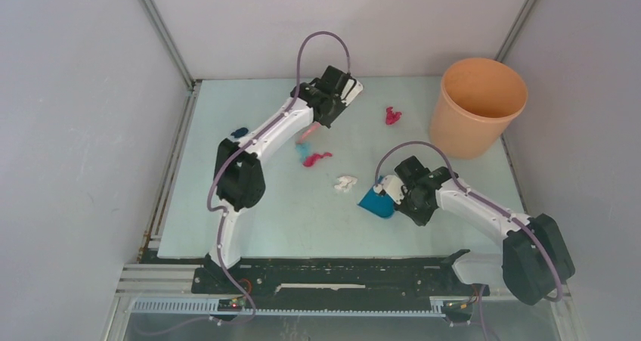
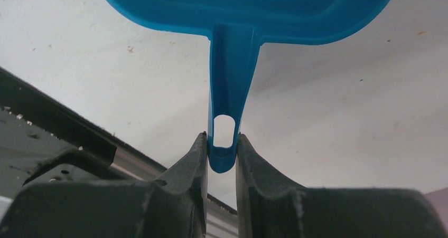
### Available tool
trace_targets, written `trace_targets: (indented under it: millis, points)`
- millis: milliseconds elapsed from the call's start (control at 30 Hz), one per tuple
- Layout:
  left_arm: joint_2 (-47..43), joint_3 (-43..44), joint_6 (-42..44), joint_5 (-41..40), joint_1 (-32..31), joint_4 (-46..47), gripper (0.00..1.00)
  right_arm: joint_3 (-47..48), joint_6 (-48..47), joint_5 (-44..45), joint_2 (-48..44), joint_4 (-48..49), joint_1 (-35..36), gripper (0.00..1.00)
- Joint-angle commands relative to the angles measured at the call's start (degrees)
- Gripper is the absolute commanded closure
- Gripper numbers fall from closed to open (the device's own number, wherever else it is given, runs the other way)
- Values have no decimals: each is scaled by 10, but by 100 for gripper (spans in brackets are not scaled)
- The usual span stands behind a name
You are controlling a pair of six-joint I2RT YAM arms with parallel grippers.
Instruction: Sweep away the paper scraps from the table
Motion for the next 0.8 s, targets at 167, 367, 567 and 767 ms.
trace_targets:
  millis: [167,367,567,767]
  points:
    - [-168,-124,-211,205,-47,-26,100,60,32,5,54,-50,47,97]
    - [-250,-191,-290,249,-78,38,100,89,31,-37,86,-38,53,96]
    - [-320,-222,-298,204,-74,94,99,91,23,-37,94,-39,68,96]
    - [-326,-177,-210,16,-44,11,99,88,21,-51,89,-39,69,96]
